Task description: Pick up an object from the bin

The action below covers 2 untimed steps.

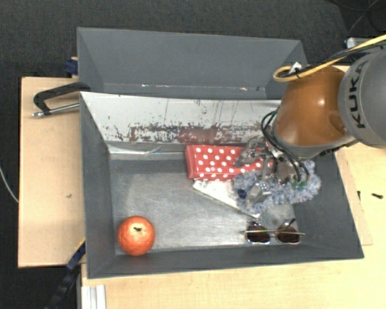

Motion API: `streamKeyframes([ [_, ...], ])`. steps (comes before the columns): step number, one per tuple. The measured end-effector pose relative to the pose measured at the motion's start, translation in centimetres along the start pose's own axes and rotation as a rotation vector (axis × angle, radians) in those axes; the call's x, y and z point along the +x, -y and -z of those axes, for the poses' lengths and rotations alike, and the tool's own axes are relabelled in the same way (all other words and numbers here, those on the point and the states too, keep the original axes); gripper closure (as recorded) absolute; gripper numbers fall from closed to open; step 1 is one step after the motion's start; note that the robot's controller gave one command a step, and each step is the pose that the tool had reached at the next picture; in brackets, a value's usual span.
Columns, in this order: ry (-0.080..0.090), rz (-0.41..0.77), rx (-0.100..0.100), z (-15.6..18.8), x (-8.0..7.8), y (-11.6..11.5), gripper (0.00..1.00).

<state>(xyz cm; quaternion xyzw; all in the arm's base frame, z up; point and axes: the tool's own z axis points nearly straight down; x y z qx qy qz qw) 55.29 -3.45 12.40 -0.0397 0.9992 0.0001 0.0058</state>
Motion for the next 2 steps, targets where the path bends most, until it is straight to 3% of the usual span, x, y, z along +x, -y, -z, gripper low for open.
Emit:
streamKeyframes([
  [1, -0.006, -0.139, 0.001, -0.7, -2.1, 0.3, 0.00],
  [2, -0.005, 0.040, -0.001, 1.1, -3.3, 3.4, 0.00],
])
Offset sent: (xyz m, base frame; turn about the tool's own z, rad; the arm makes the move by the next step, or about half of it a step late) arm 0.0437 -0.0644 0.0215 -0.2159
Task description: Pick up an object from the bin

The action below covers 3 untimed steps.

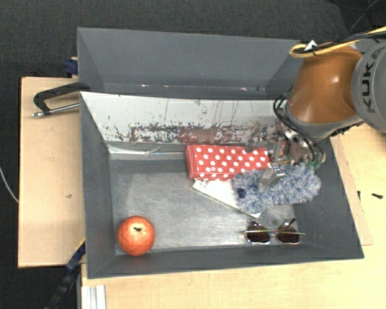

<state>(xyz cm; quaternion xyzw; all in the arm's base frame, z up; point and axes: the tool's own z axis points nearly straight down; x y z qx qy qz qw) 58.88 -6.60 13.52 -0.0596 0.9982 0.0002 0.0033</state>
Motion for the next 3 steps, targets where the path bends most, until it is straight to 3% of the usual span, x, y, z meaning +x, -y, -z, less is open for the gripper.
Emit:
streamKeyframes([
  [1, -0.005, 0.008, -0.001, -3.5, -0.3, 1.0, 0.00],
  [2, 0.027, 0.088, -0.020, -4.8, 2.5, 5.8, 1.00],
  [3, 0.026, 0.088, -0.020, -4.8, 2.5, 5.8, 1.00],
])
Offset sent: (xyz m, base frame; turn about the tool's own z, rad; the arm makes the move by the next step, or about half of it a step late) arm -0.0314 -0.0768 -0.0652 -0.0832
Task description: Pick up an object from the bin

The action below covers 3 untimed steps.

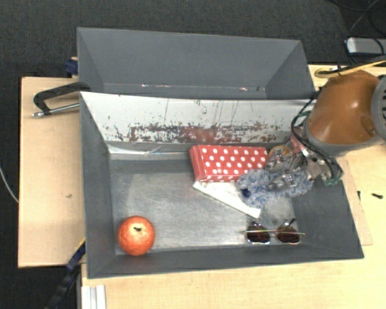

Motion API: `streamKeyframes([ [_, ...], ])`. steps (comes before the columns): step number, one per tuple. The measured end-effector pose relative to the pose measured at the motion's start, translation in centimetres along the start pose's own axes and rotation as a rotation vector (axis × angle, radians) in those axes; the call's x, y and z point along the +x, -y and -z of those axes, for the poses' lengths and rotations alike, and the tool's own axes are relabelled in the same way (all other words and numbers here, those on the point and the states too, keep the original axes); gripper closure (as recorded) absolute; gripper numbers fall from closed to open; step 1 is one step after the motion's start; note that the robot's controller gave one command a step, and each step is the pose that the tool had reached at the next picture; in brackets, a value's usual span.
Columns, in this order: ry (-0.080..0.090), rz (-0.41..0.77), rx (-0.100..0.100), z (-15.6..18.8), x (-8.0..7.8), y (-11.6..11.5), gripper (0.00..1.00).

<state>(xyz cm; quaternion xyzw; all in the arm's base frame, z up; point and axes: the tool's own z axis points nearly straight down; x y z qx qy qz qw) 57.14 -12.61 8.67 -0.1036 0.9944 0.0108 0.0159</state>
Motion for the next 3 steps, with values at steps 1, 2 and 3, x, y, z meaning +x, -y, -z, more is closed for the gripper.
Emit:
streamKeyframes([
  [1, -0.020, 0.003, 0.010, 1.6, -0.2, -0.4, 1.00],
  [2, -0.025, 0.002, 0.016, 2.8, -0.4, -0.3, 1.00],
  [3, -0.027, 0.002, 0.018, 3.1, -0.4, -0.3, 1.00],
])
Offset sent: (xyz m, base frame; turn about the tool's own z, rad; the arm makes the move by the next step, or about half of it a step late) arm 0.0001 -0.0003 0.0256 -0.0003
